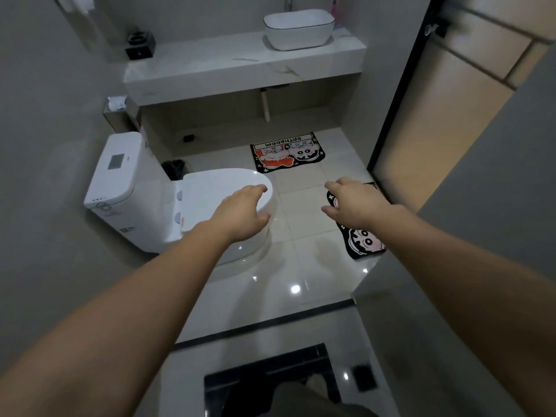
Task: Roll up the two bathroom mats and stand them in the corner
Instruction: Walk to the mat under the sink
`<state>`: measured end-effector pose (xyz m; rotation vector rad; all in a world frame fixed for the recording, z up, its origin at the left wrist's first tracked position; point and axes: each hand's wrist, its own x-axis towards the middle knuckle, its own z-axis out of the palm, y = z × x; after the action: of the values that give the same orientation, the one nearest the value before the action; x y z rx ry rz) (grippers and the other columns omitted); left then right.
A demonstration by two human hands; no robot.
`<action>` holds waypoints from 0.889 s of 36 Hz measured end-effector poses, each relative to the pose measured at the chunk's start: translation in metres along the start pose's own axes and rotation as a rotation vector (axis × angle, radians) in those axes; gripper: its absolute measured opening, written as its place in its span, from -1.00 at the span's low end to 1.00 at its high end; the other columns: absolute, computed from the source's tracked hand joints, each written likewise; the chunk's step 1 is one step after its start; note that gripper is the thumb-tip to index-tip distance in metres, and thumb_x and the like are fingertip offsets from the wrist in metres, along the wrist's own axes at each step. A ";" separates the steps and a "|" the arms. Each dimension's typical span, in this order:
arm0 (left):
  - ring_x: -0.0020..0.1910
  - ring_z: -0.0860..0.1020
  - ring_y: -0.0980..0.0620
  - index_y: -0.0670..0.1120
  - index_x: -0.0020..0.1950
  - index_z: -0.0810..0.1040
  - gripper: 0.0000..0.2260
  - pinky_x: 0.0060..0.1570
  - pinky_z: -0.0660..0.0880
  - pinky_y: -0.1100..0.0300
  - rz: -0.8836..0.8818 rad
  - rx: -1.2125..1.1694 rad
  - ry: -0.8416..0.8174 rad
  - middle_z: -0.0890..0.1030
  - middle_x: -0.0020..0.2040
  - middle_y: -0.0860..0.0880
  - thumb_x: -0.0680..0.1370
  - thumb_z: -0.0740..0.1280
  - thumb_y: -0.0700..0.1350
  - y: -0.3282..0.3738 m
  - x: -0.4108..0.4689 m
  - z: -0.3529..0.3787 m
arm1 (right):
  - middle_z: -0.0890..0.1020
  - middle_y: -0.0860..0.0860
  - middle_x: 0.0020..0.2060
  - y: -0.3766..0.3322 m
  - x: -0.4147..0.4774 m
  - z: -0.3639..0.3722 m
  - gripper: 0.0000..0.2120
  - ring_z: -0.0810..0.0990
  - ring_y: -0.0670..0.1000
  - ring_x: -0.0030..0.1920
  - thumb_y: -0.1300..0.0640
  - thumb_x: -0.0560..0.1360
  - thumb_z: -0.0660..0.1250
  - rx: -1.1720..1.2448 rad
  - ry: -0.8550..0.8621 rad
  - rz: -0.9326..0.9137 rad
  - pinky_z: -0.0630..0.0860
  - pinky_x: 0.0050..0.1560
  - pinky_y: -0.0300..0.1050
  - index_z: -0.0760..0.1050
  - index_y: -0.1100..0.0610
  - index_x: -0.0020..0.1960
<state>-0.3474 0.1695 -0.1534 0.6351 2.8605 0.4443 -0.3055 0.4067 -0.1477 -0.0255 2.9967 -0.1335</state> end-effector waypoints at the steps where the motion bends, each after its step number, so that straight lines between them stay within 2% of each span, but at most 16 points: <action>1: 0.40 0.33 -0.09 -0.06 0.48 0.22 -0.46 0.37 0.30 -0.01 -0.004 0.000 -0.006 0.32 0.47 -0.07 0.54 0.28 0.01 0.000 0.005 0.001 | 0.45 0.11 0.27 0.002 0.005 0.001 -0.50 0.48 0.21 0.20 -0.13 0.51 0.21 -0.001 -0.003 -0.001 0.48 0.14 0.08 0.31 0.09 0.36; 12: 0.41 0.32 -0.11 -0.06 0.49 0.21 -0.45 0.38 0.28 -0.02 0.027 0.017 -0.065 0.31 0.48 -0.07 0.54 0.28 0.00 -0.018 0.080 0.001 | 0.48 0.13 0.21 0.021 0.076 -0.008 -0.55 0.48 0.18 0.18 -0.10 0.53 0.19 -0.059 -0.006 -0.011 0.45 0.14 0.05 0.34 0.12 0.32; 18: 0.43 0.30 -0.08 -0.03 0.49 0.20 -0.45 0.39 0.26 -0.01 0.057 -0.003 -0.082 0.29 0.49 -0.04 0.55 0.30 0.00 -0.041 0.142 -0.004 | 0.47 0.13 0.25 0.019 0.137 -0.015 -0.50 0.49 0.18 0.18 -0.12 0.53 0.18 -0.092 -0.017 0.042 0.46 0.14 0.05 0.29 0.12 0.37; 32: 0.40 0.35 -0.11 -0.03 0.49 0.22 -0.46 0.35 0.33 -0.04 0.114 -0.016 -0.071 0.33 0.47 -0.05 0.54 0.29 -0.01 -0.110 0.258 -0.034 | 0.48 0.13 0.22 0.007 0.245 -0.025 -0.53 0.50 0.19 0.17 -0.11 0.53 0.19 -0.068 0.004 0.149 0.49 0.11 0.07 0.32 0.13 0.34</action>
<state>-0.6285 0.1787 -0.1846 0.7978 2.7612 0.4511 -0.5520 0.4103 -0.1586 0.1907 2.9920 -0.0156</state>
